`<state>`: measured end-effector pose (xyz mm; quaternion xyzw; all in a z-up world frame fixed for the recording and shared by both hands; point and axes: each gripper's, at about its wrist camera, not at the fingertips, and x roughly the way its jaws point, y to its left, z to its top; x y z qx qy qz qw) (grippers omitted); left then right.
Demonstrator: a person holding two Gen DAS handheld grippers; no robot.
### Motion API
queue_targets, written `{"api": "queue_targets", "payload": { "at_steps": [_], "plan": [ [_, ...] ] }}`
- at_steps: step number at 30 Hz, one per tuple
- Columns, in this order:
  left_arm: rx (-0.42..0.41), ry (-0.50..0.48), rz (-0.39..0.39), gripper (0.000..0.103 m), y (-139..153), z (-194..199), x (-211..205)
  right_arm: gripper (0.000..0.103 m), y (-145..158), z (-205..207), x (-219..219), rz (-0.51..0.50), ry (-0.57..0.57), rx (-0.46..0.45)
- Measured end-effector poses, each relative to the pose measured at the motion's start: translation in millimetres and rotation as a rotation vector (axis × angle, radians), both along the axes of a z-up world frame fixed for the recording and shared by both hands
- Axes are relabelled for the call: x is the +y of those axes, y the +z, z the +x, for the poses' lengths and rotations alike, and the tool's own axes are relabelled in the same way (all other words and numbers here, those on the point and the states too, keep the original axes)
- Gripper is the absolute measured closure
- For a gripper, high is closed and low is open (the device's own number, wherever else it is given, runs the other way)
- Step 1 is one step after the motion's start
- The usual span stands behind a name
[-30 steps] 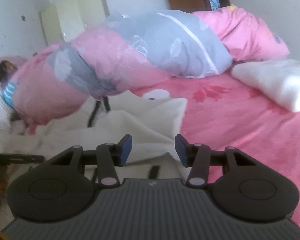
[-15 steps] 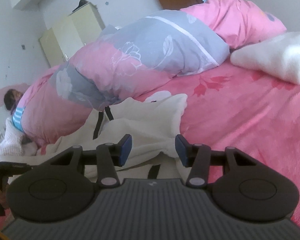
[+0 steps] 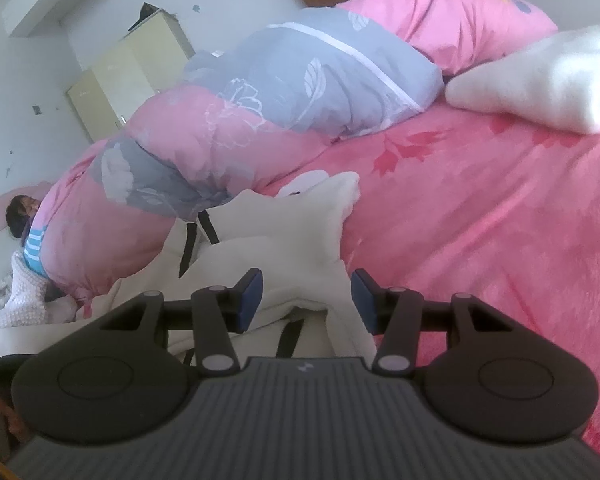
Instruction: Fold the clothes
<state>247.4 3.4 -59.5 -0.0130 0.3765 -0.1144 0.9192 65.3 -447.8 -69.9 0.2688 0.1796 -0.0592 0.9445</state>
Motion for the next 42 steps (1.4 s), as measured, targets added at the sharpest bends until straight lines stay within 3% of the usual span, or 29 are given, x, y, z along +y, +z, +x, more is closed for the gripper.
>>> {"api": "queue_targets", "payload": {
  "at_steps": [3,4,7,11,13,16,22,27,30,33,36,38,39,42],
  "plan": [
    [-0.02,0.028,0.042,0.064,6.2,-6.8,5.8,0.054,3.3,-0.3,-1.0,0.001,0.0,0.006],
    [-0.04,0.039,0.053,0.061,9.6,-10.7,8.2,0.054,6.0,-0.9,-1.4,-0.002,0.002,0.004],
    [-0.105,0.052,0.071,0.061,20.6,-20.1,12.0,0.054,19.6,2.1,-3.0,-0.012,0.016,0.007],
    [-0.154,-0.064,0.003,0.059,29.8,-15.5,-9.0,0.057,41.3,33.9,-1.3,-0.007,0.088,0.035],
    [-0.158,-0.11,-0.012,0.058,24.8,-9.9,-23.3,0.066,46.4,63.3,12.9,0.001,0.164,0.07],
    [-0.095,-0.12,0.031,0.058,3.0,2.2,-36.4,0.074,39.4,112.8,37.8,-0.013,0.259,0.151],
    [-0.095,-0.127,0.045,0.058,-9.9,-3.6,-36.9,0.086,11.0,194.1,26.5,0.036,0.221,0.237],
    [-0.092,-0.13,0.019,0.057,-10.6,-0.9,-30.0,0.087,-10.9,256.2,13.0,0.109,0.176,0.295],
    [-0.093,-0.132,-0.008,0.057,-11.3,1.0,-27.5,0.082,0.2,231.6,-11.8,0.253,0.123,0.217],
    [-0.093,-0.135,-0.026,0.055,-12.1,1.6,-25.5,0.082,20.6,191.3,-16.3,0.197,0.189,0.18],
    [-0.094,-0.133,-0.029,0.055,-12.0,1.1,-25.3,0.082,13.1,183.1,-20.0,0.151,0.263,0.277],
    [-0.098,-0.132,-0.022,0.055,-12.2,0.3,-26.7,0.089,-3.0,194.5,-32.2,0.115,0.229,0.356],
    [-0.1,-0.132,-0.018,0.054,-12.4,0.0,-27.4,0.101,-13.3,203.9,-43.6,0.147,0.211,0.352],
    [-0.1,-0.132,-0.02,0.054,-12.3,0.3,-27.0,0.103,-23.1,219.1,-75.1,0.213,0.077,0.266]
  ]
}}
